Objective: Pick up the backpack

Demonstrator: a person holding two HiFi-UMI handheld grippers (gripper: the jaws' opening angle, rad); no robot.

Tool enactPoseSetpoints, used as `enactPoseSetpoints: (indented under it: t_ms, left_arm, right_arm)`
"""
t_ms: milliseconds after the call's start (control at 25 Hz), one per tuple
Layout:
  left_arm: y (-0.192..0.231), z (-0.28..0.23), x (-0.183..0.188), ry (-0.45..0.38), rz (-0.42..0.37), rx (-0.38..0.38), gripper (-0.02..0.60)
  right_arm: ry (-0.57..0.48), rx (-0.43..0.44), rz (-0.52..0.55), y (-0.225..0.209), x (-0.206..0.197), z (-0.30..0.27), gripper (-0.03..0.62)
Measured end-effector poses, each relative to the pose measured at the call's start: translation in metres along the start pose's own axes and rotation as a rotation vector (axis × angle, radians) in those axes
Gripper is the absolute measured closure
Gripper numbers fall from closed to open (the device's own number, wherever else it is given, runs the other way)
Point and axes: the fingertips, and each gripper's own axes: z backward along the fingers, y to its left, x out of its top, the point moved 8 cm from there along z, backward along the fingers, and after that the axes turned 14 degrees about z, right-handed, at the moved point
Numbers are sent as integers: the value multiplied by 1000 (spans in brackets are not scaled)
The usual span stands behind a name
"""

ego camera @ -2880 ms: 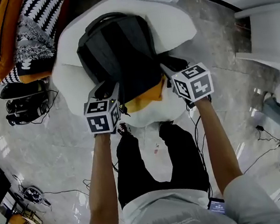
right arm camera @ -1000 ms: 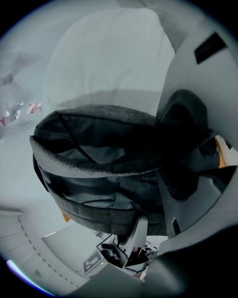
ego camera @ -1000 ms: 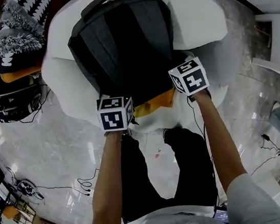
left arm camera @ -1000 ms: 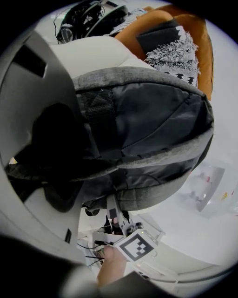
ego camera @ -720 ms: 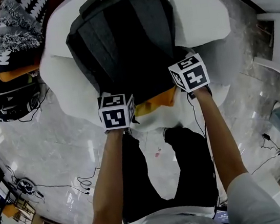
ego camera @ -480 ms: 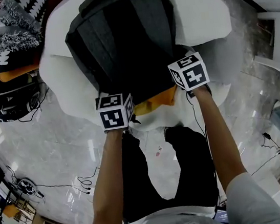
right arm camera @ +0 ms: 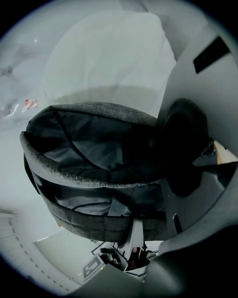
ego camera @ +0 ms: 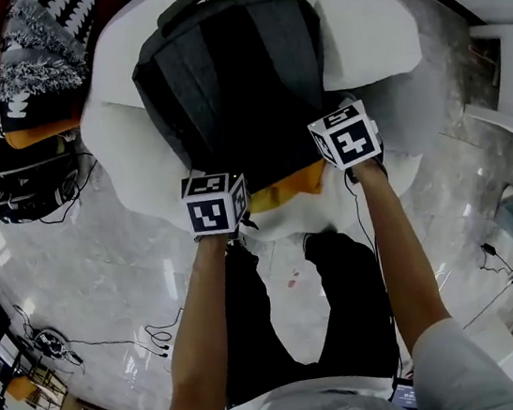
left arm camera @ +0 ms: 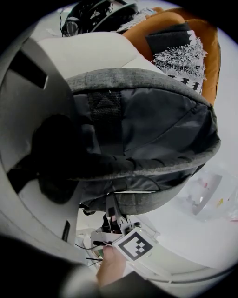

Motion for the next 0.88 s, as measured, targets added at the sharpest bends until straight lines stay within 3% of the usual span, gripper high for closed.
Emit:
enactPoseSetpoints:
  t_ms: [440, 880]
  left_arm:
    - [-18, 25, 1, 28, -33, -124, 532]
    - [-29, 63, 5, 46, -84, -145, 535]
  right_arm:
    - [-24, 70, -29, 27, 2, 27, 530]
    - [-5, 106, -36, 64, 10, 57, 556]
